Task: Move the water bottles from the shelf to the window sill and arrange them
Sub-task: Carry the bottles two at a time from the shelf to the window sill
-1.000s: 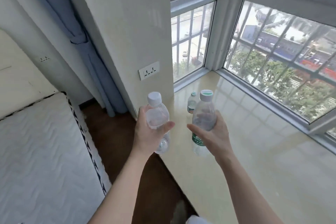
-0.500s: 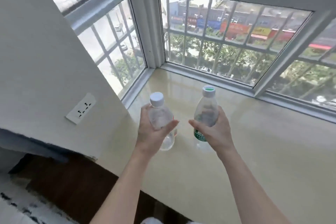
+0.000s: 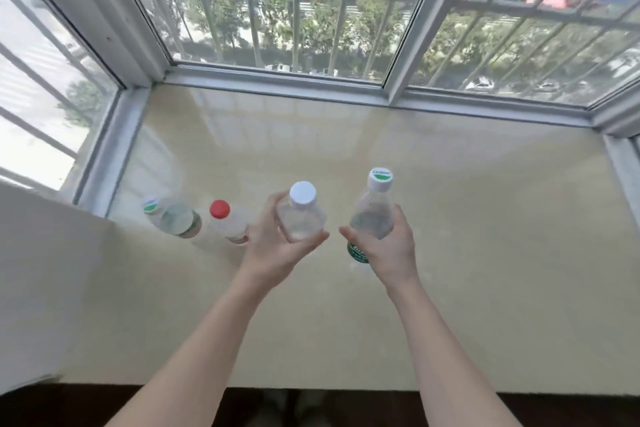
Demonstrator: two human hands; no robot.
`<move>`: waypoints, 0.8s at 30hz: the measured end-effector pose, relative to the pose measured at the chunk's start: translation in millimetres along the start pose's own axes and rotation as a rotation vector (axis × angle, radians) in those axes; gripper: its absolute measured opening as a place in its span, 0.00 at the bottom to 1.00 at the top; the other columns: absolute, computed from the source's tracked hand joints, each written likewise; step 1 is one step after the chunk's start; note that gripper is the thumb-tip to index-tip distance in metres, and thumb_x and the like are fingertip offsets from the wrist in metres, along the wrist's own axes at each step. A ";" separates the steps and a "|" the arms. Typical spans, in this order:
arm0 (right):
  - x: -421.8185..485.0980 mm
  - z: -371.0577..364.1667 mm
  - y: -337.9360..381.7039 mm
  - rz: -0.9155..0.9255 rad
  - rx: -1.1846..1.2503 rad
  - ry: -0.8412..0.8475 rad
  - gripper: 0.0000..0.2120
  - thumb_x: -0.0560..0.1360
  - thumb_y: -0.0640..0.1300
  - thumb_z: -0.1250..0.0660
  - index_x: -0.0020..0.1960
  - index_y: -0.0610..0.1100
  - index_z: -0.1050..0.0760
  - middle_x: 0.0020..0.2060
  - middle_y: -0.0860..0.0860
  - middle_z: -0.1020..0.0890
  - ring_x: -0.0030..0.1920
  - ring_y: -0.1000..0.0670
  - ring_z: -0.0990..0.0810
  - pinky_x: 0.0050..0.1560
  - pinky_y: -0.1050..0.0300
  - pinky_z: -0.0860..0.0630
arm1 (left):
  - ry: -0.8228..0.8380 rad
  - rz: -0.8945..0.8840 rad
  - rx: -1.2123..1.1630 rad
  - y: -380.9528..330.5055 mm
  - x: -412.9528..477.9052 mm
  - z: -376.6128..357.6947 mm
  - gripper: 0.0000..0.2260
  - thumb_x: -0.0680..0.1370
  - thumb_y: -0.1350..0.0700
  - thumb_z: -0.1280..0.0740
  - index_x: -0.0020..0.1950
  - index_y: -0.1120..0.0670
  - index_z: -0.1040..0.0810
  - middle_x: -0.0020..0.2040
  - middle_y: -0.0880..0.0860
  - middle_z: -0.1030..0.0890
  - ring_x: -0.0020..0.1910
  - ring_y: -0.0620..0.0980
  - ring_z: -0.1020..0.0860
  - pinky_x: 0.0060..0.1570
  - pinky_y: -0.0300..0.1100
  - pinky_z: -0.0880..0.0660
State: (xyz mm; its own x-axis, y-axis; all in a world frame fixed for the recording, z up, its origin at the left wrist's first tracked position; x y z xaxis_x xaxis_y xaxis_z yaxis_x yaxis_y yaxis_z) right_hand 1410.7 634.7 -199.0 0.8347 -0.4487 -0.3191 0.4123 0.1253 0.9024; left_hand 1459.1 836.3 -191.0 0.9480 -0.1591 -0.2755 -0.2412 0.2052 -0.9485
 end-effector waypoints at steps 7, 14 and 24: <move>39.4 -23.7 -60.7 0.041 -0.067 -0.016 0.31 0.60 0.52 0.17 0.58 0.51 0.26 0.56 0.53 0.20 0.55 0.54 0.21 0.48 0.61 0.23 | 0.021 -0.004 0.064 54.9 37.1 -18.1 0.28 0.65 0.54 0.18 0.59 0.46 0.28 0.51 0.43 0.20 0.51 0.43 0.19 0.52 0.39 0.22; 61.0 -34.2 -94.7 0.068 -0.083 -0.040 0.29 0.60 0.53 0.16 0.55 0.51 0.26 0.49 0.56 0.18 0.53 0.52 0.20 0.55 0.47 0.21 | -0.025 -0.028 0.089 90.5 58.4 -26.4 0.28 0.65 0.54 0.18 0.59 0.42 0.28 0.50 0.39 0.20 0.51 0.44 0.19 0.53 0.39 0.22; 76.2 -28.4 -126.5 0.073 -0.109 -0.129 0.30 0.60 0.49 0.16 0.54 0.51 0.30 0.43 0.61 0.22 0.39 0.62 0.25 0.40 0.69 0.28 | -0.032 -0.036 0.109 127.8 60.7 -37.5 0.30 0.64 0.54 0.18 0.59 0.41 0.29 0.53 0.43 0.21 0.53 0.40 0.22 0.54 0.30 0.28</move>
State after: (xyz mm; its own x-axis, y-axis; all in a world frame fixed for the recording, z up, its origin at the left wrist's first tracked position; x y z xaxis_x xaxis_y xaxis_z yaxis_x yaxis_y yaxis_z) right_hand 1432.5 609.8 -345.8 0.8133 -0.5437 -0.2074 0.3950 0.2541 0.8828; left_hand 1478.0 816.7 -334.8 0.9622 -0.1376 -0.2351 -0.1849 0.3038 -0.9346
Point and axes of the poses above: each hand's wrist, its own x-axis towards the middle knuckle, its own z-axis out of the back of the hand, y = z × x, the point moved 5 cm from there along x, towards the middle knuckle
